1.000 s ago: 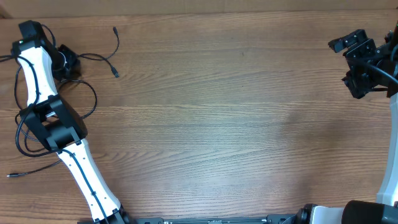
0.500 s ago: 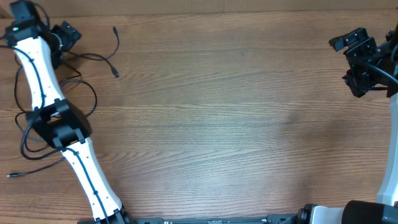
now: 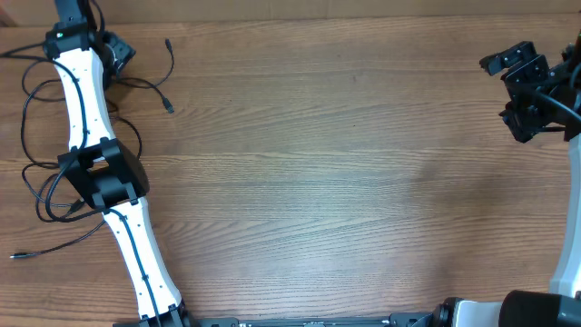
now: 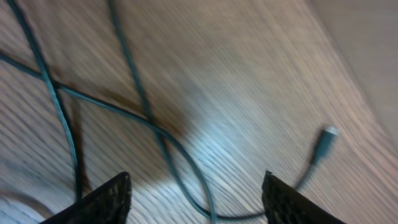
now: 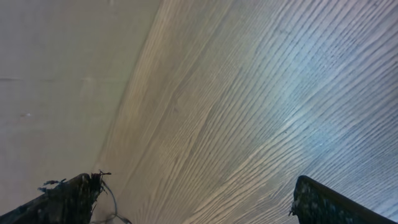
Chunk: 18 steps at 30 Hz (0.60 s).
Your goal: Untangle cables
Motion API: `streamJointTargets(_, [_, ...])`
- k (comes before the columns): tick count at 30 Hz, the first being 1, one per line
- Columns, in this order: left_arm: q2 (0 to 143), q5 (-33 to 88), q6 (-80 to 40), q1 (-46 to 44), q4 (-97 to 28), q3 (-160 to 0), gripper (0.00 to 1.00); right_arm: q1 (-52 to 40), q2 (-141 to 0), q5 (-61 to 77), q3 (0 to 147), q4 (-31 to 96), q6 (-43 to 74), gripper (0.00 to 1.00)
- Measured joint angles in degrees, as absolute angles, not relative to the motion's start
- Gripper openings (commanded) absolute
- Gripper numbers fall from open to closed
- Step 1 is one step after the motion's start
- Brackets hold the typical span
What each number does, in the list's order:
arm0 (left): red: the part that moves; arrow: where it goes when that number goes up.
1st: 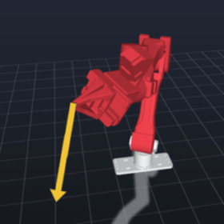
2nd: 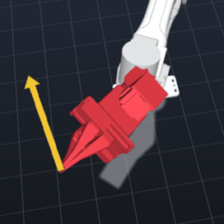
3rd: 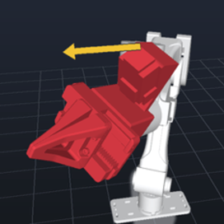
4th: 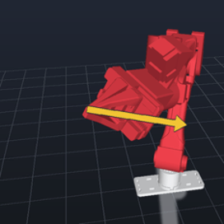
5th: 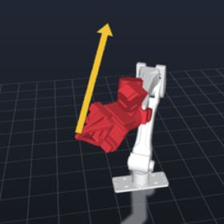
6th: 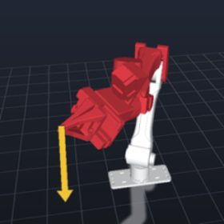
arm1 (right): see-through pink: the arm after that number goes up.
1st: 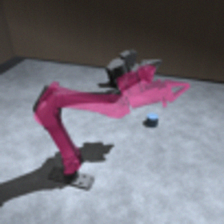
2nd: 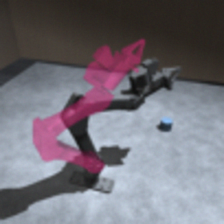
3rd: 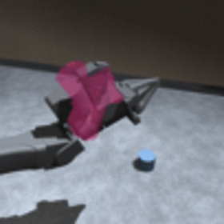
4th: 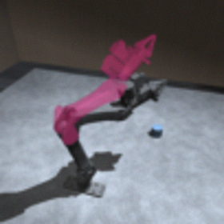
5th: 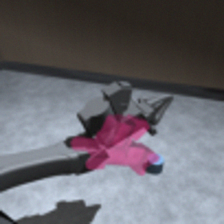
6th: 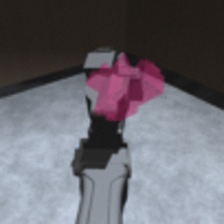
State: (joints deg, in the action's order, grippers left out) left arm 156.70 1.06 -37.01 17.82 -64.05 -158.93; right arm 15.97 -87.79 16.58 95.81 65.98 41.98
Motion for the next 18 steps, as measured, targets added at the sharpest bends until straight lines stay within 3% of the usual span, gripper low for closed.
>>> streamJointTargets(5, [158.8,1.5,-37.9,19.5,-64.1,-158.7,0.71,16.0,-89.8,16.6,95.8,66.2,42.0,1.0])
streamJointTargets(8, [159.7,1.4,-38.5,19.9,-63.0,-158.6,0.63,16.0,-90.3,16.6,95.8,66.5,42.0,1.0])
streamJointTargets(13, [160.6,1.5,-39.7,19.9,-62.2,-158.6,0.63,16.0,-90.4,16.6,95.8,66.4,42.0,1.0])
streamJointTargets(18, [162.1,2.1,-40.9,19.9,-61.5,-158.6,0.55,16.0,-90.4,16.6,95.8,66.5,42.0,1.0])
